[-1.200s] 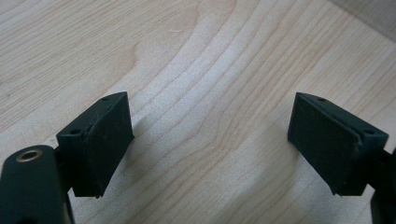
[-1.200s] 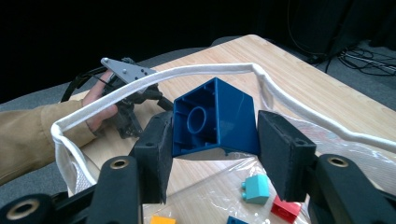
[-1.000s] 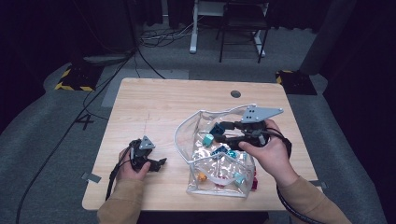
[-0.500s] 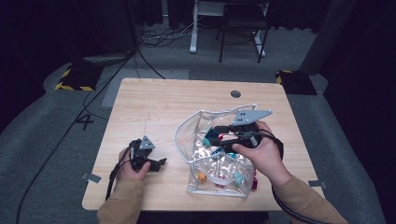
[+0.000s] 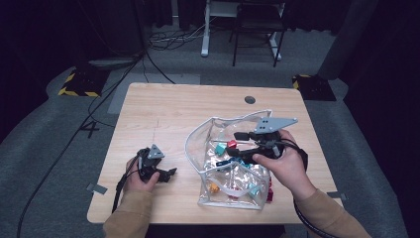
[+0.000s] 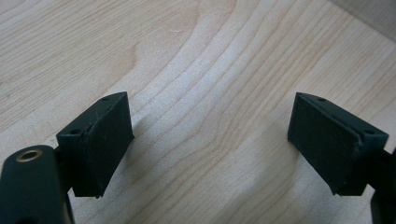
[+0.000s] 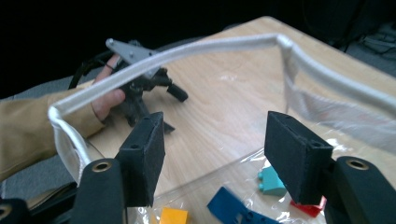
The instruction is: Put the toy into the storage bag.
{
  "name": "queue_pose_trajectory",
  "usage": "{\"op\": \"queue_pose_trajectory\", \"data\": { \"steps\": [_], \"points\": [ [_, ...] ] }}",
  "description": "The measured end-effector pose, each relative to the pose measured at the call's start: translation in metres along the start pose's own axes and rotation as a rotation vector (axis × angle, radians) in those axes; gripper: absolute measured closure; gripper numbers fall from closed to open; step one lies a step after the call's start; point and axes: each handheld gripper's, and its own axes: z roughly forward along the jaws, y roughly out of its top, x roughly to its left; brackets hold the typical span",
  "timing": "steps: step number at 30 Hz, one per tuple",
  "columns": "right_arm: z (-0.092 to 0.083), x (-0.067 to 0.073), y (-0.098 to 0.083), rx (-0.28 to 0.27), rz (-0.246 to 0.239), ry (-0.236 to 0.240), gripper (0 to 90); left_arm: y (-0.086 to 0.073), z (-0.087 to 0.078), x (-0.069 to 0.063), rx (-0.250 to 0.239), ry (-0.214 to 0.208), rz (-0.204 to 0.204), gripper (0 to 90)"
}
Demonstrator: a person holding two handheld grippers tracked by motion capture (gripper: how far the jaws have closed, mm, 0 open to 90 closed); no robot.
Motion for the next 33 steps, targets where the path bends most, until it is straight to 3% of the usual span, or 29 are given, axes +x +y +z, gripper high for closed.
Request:
{"op": "queue_pose_trajectory", "data": {
  "steps": [5, 19, 33],
  "points": [
    [-0.021, -0.003, 0.002, -0.034, 0.000, -0.032, 39.3, 0.000, 0.000, 0.000, 0.000, 0.002, 0.002, 14.2],
    [-0.069, -0.018, -0.020, -0.034, 0.046, -0.116, 39.4, 0.000, 0.000, 0.000, 0.000, 0.002, 0.001, 14.2],
    [-0.095, -0.034, -0.048, -0.025, 0.107, -0.183, 39.3, 0.000, 0.000, 0.000, 0.000, 0.000, 0.000, 14.2]
  ]
}}
